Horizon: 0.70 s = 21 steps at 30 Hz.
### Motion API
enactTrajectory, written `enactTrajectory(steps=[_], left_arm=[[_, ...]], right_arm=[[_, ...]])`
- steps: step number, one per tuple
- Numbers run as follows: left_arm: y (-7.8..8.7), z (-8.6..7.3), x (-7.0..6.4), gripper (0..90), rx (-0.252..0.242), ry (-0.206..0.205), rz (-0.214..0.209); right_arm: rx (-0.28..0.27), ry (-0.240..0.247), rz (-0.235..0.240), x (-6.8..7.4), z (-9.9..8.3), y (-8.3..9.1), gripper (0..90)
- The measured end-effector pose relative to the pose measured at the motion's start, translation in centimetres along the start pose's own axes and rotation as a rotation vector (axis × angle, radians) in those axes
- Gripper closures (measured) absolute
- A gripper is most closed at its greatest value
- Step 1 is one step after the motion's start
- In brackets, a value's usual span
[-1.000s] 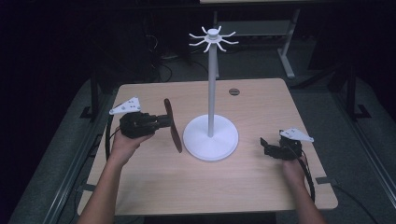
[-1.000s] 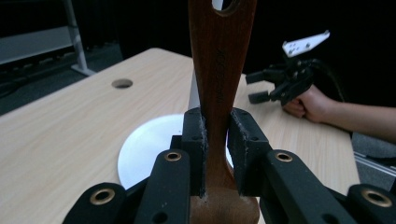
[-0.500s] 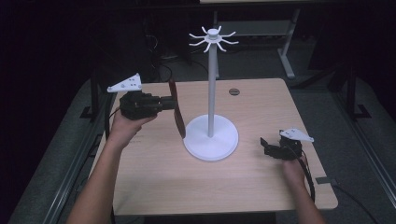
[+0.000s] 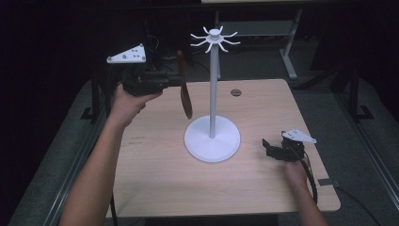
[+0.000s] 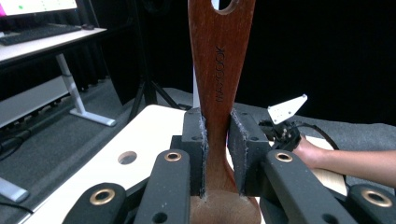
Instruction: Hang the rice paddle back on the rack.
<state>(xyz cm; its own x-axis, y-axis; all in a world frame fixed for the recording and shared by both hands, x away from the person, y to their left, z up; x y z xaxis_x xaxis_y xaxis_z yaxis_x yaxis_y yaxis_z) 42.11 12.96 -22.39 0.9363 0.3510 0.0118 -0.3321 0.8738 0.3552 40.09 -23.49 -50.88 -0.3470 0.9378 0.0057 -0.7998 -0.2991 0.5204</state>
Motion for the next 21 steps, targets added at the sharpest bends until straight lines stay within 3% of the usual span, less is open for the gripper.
enactTrajectory(steps=[10, 21], left_arm=[[-0.4, 2.1, 0.2, 76.7, -0.011, -0.023, -0.002], [-1.6, 2.3, 0.3, 76.6, 0.001, -0.021, -0.014]], right_arm=[[0.000, 0.001, 0.001, 0.0, 0.0, 0.0, 13.4], [-0.001, 0.001, 0.003, 0.0, 0.0, 0.0, 13.5]])
Point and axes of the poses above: each handheld gripper's, and its own axes: y roughly backward along the jaws, z roughly out of its top, x roughly to its left, the point moved 7 cm from there along -y, roughly forward along the jaws, and after that the axes turned 4 degrees about x, right-handed, at the moved point
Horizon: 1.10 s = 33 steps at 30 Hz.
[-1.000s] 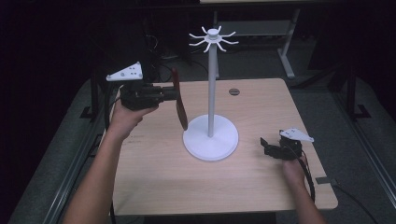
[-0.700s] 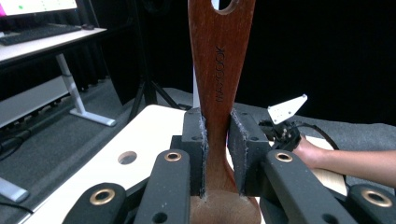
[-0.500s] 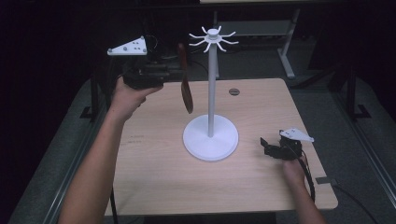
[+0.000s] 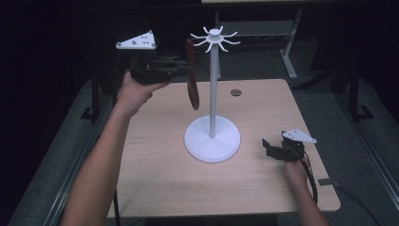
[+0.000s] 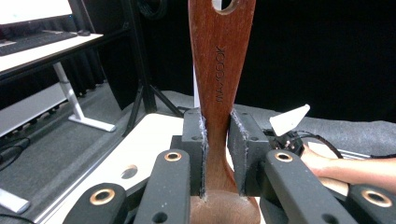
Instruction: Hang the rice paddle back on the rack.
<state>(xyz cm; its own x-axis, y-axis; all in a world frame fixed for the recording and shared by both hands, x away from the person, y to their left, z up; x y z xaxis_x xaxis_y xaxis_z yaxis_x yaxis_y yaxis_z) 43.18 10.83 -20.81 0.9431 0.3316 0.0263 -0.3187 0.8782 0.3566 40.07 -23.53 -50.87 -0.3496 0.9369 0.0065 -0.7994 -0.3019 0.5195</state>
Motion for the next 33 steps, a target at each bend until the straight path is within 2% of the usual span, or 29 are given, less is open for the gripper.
enactTrajectory(steps=[13, 20, 27, 33], left_arm=[[-1.2, 0.2, 0.0, 76.6, 0.019, 0.002, -0.012], [-1.0, 0.1, -0.2, 75.2, 0.017, -0.002, -0.003], [-0.4, -0.2, -0.6, 65.5, 0.032, 0.000, -0.001], [0.2, -1.4, -1.3, 53.9, 0.085, 0.004, 0.027]], right_arm=[[-0.003, -0.002, 0.004, 0.0, 0.0, 0.0, 13.5], [-0.010, -0.004, 0.005, 0.0, 0.0, 0.1, 13.4], [-0.012, -0.007, 0.006, 0.0, 0.0, 0.1, 13.5], [-0.012, -0.007, 0.006, 0.0, 0.0, 0.1, 13.5]])
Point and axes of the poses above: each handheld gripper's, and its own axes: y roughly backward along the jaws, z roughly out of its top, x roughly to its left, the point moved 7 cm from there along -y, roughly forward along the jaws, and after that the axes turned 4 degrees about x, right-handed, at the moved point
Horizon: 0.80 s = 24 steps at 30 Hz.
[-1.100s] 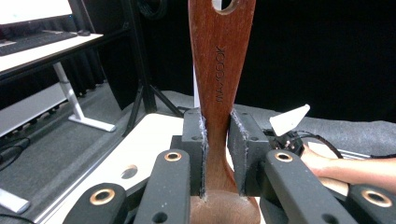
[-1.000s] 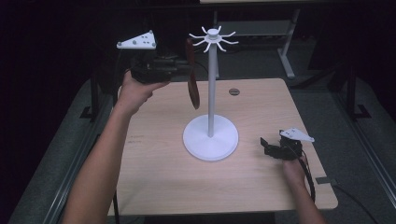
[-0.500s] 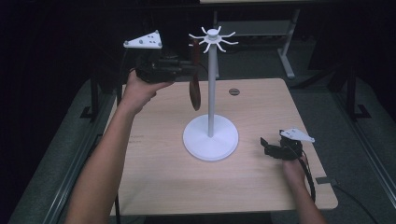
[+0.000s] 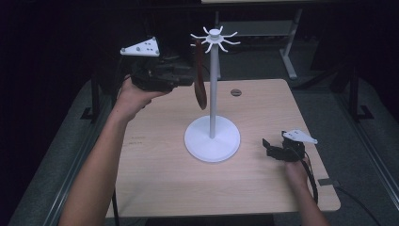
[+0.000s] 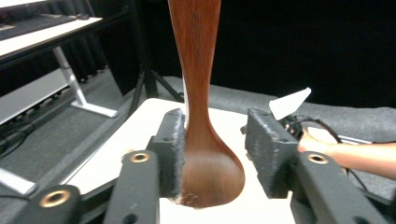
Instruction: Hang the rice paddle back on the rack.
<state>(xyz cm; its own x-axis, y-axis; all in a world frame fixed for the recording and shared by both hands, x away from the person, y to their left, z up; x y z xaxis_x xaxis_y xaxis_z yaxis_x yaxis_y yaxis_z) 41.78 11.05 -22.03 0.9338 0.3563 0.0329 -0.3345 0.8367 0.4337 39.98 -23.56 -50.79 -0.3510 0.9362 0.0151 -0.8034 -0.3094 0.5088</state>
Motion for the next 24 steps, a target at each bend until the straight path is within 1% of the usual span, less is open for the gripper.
enactTrajectory(steps=[1, 3, 4, 5, 6, 7, 8, 11, 12, 13, 14, 15, 17, 20, 21, 22, 23, 24], left_arm=[[0.1, -0.2, 0.0, 52.3, 0.002, 0.002, 0.009], [0.2, -0.8, 0.0, 49.4, 0.023, 0.006, 0.019], [0.2, -0.8, 0.0, 48.1, 0.023, 0.006, 0.019], [0.3, -1.4, 0.0, 46.5, 0.040, 0.015, 0.033], [0.4, -1.7, 0.1, 45.7, 0.047, 0.020, 0.039], [0.4, -1.7, 0.1, 44.6, 0.047, 0.020, 0.039], [0.5, -2.2, 0.2, 44.6, 0.058, 0.026, 0.044], [0.6, -3.5, 0.3, 39.6, 0.080, 0.035, 0.060], [0.6, -3.5, 0.3, 38.4, 0.080, 0.035, 0.060], [0.6, -4.3, 0.3, 37.5, 0.086, 0.044, 0.064], [0.6, -4.3, 0.3, 37.3, 0.086, 0.044, 0.064], [0.6, -5.1, 0.3, 36.7, 0.091, 0.047, 0.070], [0.6, -5.9, 0.3, 35.8, 0.094, 0.061, 0.074], [0.5, -7.1, 0.2, 34.1, 0.101, 0.064, 0.082], [0.5, -7.5, 0.2, 33.2, 0.103, 0.066, 0.085], [0.5, -7.5, 0.2, 32.4, 0.103, 0.066, 0.085], [0.5, -8.3, 0.1, 31.9, 0.104, 0.072, 0.100], [0.6, -8.7, 0.2, 31.2, 0.105, 0.073, 0.105]], right_arm=[[0.000, 0.001, 0.000, 0.0, 0.0, 0.0, 13.5], [0.000, 0.003, -0.001, 0.0, 0.0, 0.0, 13.4], [0.000, 0.003, -0.001, 0.0, 0.0, 0.0, 13.4], [0.001, 0.005, -0.002, 0.0, 0.0, 0.0, 13.5], [0.001, 0.006, -0.002, 0.0, 0.0, 0.0, 13.5], [0.001, 0.006, -0.002, 0.0, 0.0, 0.0, 13.5], [0.001, 0.006, -0.003, 0.0, 0.0, 0.0, 13.4], [0.002, 0.006, -0.003, 0.0, 0.0, 0.0, 13.5], [0.002, 0.006, -0.003, 0.0, 0.0, 0.0, 13.5], [0.002, 0.007, -0.002, 0.0, 0.0, 0.0, 13.4], [0.002, 0.007, -0.002, 0.0, 0.0, 0.0, 13.4], [0.002, 0.008, -0.002, 0.0, 0.0, 0.0, 13.5], [0.002, 0.007, -0.002, 0.0, 0.0, 0.0, 13.5], [0.001, 0.008, -0.002, 0.0, 0.0, 0.0, 13.5], [0.001, 0.007, -0.002, 0.1, 0.0, 0.0, 13.5], [0.001, 0.007, -0.002, 0.1, 0.0, 0.0, 13.5], [0.001, 0.007, -0.003, 0.1, 0.0, 0.0, 13.4], [0.001, 0.007, -0.002, 0.1, 0.0, 0.0, 13.5]])
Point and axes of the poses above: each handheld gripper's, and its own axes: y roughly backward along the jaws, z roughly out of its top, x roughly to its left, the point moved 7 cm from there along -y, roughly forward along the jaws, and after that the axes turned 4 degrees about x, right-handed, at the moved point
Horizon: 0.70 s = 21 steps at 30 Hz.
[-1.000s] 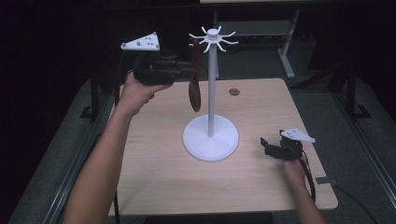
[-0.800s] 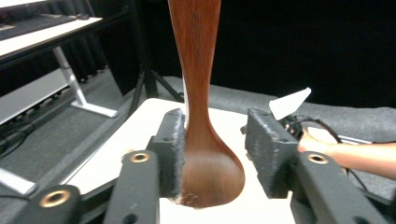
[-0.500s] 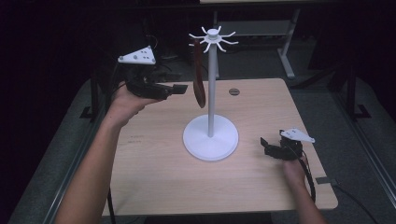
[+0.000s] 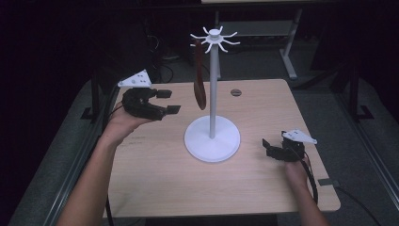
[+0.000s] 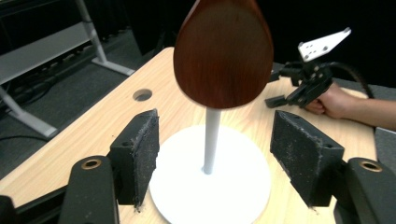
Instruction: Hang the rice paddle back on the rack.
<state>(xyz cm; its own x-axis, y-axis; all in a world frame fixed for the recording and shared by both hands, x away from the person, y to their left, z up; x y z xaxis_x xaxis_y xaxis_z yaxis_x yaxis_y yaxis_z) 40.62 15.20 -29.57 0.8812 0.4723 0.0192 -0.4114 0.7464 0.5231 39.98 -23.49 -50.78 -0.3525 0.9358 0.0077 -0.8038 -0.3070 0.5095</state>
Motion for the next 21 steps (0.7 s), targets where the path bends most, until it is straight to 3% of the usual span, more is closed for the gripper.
enactTrajectory(steps=[9, 21], left_arm=[[-0.2, -3.5, -0.1, 24.9, 0.031, 0.007, 0.062], [-0.3, -7.8, -0.6, 18.3, 0.050, 0.044, 0.099]], right_arm=[[-0.001, -0.003, -0.001, 0.0, 0.0, 0.0, 13.5], [-0.001, -0.004, -0.003, 0.0, 0.0, 0.0, 13.5]])
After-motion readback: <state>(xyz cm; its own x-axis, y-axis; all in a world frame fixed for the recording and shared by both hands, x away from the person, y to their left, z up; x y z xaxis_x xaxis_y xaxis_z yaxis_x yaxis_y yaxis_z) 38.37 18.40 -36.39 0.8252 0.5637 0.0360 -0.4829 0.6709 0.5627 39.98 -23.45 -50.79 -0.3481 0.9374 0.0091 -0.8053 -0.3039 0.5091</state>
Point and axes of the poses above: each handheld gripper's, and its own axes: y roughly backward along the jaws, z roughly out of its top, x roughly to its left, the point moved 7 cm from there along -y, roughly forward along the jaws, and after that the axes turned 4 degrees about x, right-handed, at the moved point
